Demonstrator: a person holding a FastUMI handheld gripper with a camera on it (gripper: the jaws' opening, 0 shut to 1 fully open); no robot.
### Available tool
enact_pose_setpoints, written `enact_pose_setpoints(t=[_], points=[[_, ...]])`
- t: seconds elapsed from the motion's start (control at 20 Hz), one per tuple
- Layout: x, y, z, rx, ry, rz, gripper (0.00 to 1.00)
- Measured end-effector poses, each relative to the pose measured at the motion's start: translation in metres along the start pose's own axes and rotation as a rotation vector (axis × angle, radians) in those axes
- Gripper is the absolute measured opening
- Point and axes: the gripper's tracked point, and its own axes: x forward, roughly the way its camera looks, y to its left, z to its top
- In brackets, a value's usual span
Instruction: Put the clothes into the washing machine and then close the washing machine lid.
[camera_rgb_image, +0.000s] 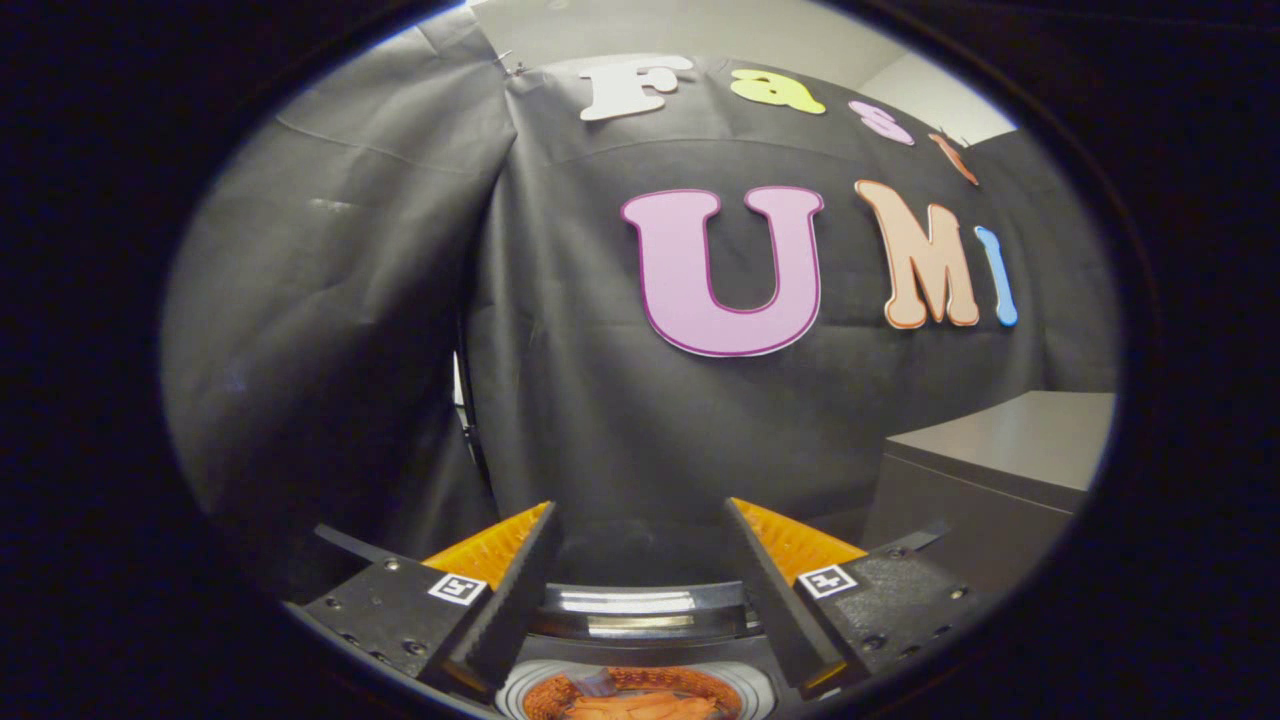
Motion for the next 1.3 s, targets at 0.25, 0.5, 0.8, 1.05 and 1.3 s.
enact_pose_setpoints(t=[0.25,0.5,0.8,1.05,1.3], points=[[-0.011,0.0,-0.01,0.014,0.012,0.001,0.98],[-0.027,-0.006,-0.085,0.016,0.239,-0.038,0.99],[-0.042,0.0,-0.11,0.008,0.249,-0.025,0.98],[-0.061,-0.003,-0.088,-0.051,0.198,-0.026,0.98],[-0.095,-0.009,-0.072,-0.035,0.204,-0.017,0.96]])
